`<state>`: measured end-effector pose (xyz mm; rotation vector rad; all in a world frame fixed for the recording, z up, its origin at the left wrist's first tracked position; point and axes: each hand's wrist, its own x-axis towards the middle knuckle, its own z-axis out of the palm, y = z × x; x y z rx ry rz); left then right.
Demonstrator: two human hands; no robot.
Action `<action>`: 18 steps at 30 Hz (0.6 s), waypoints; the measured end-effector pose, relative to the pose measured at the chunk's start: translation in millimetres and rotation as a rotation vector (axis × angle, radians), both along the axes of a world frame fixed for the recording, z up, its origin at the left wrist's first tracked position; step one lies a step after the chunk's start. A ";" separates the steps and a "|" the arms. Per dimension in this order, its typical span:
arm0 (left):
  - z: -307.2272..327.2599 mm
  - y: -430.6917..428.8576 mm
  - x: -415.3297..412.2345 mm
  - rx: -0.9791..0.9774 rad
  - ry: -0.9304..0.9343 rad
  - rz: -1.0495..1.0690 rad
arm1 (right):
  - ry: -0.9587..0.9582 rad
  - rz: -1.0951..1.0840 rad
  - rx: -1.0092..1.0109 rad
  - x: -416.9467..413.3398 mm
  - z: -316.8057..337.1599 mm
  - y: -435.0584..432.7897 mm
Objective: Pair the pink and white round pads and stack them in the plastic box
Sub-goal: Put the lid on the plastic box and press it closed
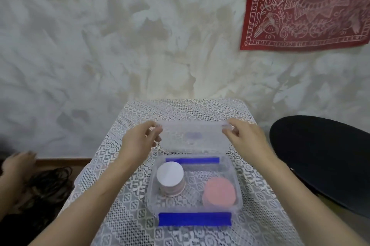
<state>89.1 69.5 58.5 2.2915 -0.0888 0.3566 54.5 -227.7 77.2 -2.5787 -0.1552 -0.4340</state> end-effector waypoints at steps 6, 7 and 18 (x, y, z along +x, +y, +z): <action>0.8 13.5 -65.2 -0.122 0.120 -0.075 | 0.100 -0.013 -0.009 -53.8 -4.9 -1.6; 3.1 14.6 -74.5 -0.154 0.121 -0.080 | 0.107 -0.007 0.000 -62.3 -5.0 -1.4; -9.1 16.4 -130.2 0.018 0.163 -0.061 | 0.114 -0.007 0.195 -119.7 -27.9 3.9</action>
